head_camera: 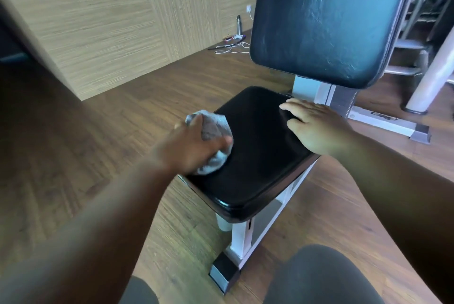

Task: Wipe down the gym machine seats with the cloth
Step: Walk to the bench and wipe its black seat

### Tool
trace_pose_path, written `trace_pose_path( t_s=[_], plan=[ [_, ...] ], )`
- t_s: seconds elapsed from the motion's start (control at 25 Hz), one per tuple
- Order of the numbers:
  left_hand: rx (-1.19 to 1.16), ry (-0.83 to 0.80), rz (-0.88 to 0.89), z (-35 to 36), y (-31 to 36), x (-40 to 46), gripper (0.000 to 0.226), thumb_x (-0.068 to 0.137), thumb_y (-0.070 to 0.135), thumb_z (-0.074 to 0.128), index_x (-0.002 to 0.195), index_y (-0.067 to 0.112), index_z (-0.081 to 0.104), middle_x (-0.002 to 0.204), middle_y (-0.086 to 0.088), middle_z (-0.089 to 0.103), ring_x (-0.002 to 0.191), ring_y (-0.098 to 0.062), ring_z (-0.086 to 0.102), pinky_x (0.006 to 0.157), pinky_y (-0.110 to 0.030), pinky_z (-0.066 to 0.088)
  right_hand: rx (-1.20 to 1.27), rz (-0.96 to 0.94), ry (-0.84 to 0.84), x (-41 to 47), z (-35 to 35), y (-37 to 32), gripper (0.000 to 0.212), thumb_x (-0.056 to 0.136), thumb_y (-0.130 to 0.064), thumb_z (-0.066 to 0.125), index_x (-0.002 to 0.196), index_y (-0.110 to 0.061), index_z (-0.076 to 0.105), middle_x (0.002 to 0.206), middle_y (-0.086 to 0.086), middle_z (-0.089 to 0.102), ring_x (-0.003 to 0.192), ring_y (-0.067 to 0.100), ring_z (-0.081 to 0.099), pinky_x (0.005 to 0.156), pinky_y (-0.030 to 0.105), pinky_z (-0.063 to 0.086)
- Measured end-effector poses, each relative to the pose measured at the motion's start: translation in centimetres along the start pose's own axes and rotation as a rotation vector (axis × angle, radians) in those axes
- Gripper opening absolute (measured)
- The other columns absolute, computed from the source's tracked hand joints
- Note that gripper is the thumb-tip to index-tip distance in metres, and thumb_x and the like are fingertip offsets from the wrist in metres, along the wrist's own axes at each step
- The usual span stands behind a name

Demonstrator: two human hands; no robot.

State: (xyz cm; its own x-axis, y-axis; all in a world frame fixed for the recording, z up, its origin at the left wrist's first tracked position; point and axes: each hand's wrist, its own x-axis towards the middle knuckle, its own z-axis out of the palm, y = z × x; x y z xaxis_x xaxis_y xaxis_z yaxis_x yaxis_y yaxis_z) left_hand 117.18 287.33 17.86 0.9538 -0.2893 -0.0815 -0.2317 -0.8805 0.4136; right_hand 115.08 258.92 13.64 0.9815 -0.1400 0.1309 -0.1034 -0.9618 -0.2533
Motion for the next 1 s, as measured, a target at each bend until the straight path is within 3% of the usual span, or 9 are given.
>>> trace_pose_path(
  t_s=[0.04, 0.12, 0.24, 0.4, 0.52, 0.64, 0.84, 0.92, 1.0],
  plan=[
    [-0.123, -0.033, -0.029, -0.6, 0.3, 1.0, 0.051, 0.082, 0.069, 0.058, 0.109, 0.026, 0.066, 0.106, -0.001, 0.069, 0.097, -0.012, 0.065, 0.082, -0.031, 0.045, 0.009, -0.009, -0.001, -0.1, -0.2, -0.1, 0.050, 0.100, -0.040, 0.037, 0.147, -0.023, 0.043, 0.154, 0.000, 0.041, 0.143, 0.023, 0.033, 0.117, 0.041, 0.024],
    [-0.250, -0.061, -0.058, -1.3, -0.1, 1.9, 0.040, 0.082, 0.062, 0.066, 0.089, 0.023, 0.070, 0.082, 0.006, 0.071, 0.076, -0.009, 0.068, 0.065, -0.026, 0.045, 0.017, -0.019, 0.000, -0.3, -0.2, -0.2, 0.050, 0.101, -0.039, 0.037, 0.148, -0.025, 0.042, 0.154, -0.002, 0.041, 0.143, 0.022, 0.033, 0.117, 0.041, 0.025],
    [-0.391, 0.011, -0.113, -0.4, -2.2, -1.2, 0.047, 0.079, 0.061, 0.071, 0.104, 0.023, 0.060, 0.081, 0.003, 0.068, 0.053, -0.007, 0.062, 0.048, -0.024, 0.047, 0.020, 0.028, 0.014, -0.4, -0.2, -0.4, 0.050, 0.100, -0.042, 0.038, 0.147, -0.025, 0.045, 0.153, -0.002, 0.043, 0.141, 0.022, 0.035, 0.116, 0.041, 0.028],
    [-0.581, 0.138, -0.141, 2.2, -4.1, -5.2, 0.067, 0.066, 0.067, 0.078, 0.118, 0.038, 0.047, 0.098, 0.012, 0.066, 0.084, -0.009, 0.067, 0.069, -0.033, 0.055, 0.023, -0.032, 0.018, -0.9, -1.0, -1.5, 0.048, 0.102, -0.034, 0.035, 0.150, -0.029, 0.038, 0.158, -0.010, 0.033, 0.144, 0.018, 0.030, 0.117, 0.037, 0.021],
    [-0.602, 0.021, -0.166, 0.5, -3.5, -2.3, 0.036, 0.075, 0.056, 0.078, 0.087, 0.023, 0.067, 0.073, -0.003, 0.068, 0.055, -0.024, 0.064, 0.051, -0.030, 0.048, 0.034, -0.004, 0.035, -1.5, -1.4, -2.2, 0.049, 0.101, -0.031, 0.031, 0.149, -0.035, 0.035, 0.160, -0.017, 0.025, 0.145, 0.013, 0.026, 0.115, 0.031, 0.017],
    [-0.442, -0.276, -0.082, -2.0, -2.3, 1.7, 0.050, 0.083, 0.059, 0.069, 0.055, 0.017, 0.067, 0.052, -0.004, 0.059, 0.038, -0.022, 0.053, 0.050, -0.031, 0.047, 0.010, -0.021, 0.028, -1.3, -1.3, -2.2, 0.048, 0.100, -0.033, 0.031, 0.148, -0.036, 0.035, 0.159, -0.017, 0.027, 0.143, 0.014, 0.029, 0.115, 0.032, 0.019],
    [-0.184, -0.287, 0.007, -1.6, 1.4, 8.7, 0.071, 0.071, 0.083, 0.059, 0.094, 0.018, 0.075, 0.095, -0.003, 0.076, 0.089, -0.017, 0.070, 0.091, -0.033, 0.048, 0.031, -0.032, 0.069, -1.0, -1.1, -1.8, 0.045, 0.098, -0.035, 0.033, 0.143, -0.038, 0.041, 0.153, -0.020, 0.036, 0.138, 0.013, 0.035, 0.112, 0.033, 0.025],
    [-0.170, -0.315, 0.074, -1.2, 2.3, 10.1, 0.066, 0.072, 0.082, 0.057, 0.086, 0.019, 0.070, 0.095, -0.002, 0.073, 0.084, -0.018, 0.066, 0.084, -0.028, 0.050, 0.045, -0.036, 0.067, -1.1, -1.2, -1.6, 0.046, 0.098, -0.033, 0.035, 0.143, -0.037, 0.042, 0.154, -0.019, 0.035, 0.140, 0.011, 0.033, 0.112, 0.031, 0.023],
    [-0.178, -0.365, 0.220, -1.6, 2.2, 8.6, 0.053, 0.090, 0.063, 0.056, 0.065, 0.016, 0.055, 0.070, -0.006, 0.063, 0.065, -0.019, 0.055, 0.059, -0.014, 0.044, 0.051, -0.032, 0.059, -1.2, -1.2, -1.6, 0.047, 0.099, -0.032, 0.035, 0.145, -0.037, 0.042, 0.155, -0.019, 0.033, 0.141, 0.009, 0.031, 0.112, 0.028, 0.020]
  ],
)
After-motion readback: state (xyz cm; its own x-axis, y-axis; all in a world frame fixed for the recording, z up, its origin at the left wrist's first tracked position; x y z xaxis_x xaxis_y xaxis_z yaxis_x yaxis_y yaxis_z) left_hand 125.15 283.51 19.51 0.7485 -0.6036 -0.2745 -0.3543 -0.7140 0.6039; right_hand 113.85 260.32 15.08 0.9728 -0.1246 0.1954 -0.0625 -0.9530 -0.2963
